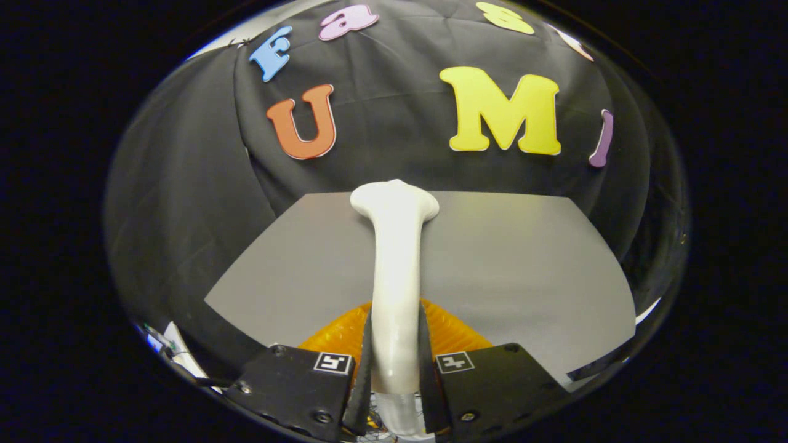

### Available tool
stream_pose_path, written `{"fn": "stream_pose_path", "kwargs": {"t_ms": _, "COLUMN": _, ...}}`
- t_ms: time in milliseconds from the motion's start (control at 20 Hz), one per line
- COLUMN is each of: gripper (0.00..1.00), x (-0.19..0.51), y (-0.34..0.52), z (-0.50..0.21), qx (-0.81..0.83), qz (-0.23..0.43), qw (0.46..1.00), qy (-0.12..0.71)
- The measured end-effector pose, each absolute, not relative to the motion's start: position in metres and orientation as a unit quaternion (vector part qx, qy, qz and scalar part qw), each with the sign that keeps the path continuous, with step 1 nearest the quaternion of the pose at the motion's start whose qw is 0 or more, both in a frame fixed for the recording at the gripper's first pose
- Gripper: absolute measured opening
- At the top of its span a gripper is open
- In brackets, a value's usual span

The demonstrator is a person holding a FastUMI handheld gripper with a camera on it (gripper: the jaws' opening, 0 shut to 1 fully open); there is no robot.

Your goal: Iron the clothes twice with a garment steamer, once on the left side and once on the right side.

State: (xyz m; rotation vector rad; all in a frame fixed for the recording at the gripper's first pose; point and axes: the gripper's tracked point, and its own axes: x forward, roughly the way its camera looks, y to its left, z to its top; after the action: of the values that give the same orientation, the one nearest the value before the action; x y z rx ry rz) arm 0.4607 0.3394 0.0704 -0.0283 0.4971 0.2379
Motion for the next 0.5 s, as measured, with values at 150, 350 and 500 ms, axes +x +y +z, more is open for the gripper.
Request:
{"fn": "stream_pose_path", "kwargs": {"t_ms": 150, "gripper": 0.36, "x": 0.429, "y": 0.325, "z": 0.082, "qx": -0.006, "qz": 0.125, "qw": 0.968, "qy": 0.217}}
{"fn": "stream_pose_path", "kwargs": {"t_ms": 350, "gripper": 0.36, "x": 0.374, "y": 0.296, "z": 0.123, "qx": -0.013, "qz": 0.129, "qw": 0.980, "qy": 0.150}}
{"fn": "stream_pose_path", "kwargs": {"t_ms": 500, "gripper": 0.36, "x": 0.319, "y": 0.261, "z": 0.162, "qx": -0.015, "qz": 0.126, "qw": 0.988, "qy": 0.093}}
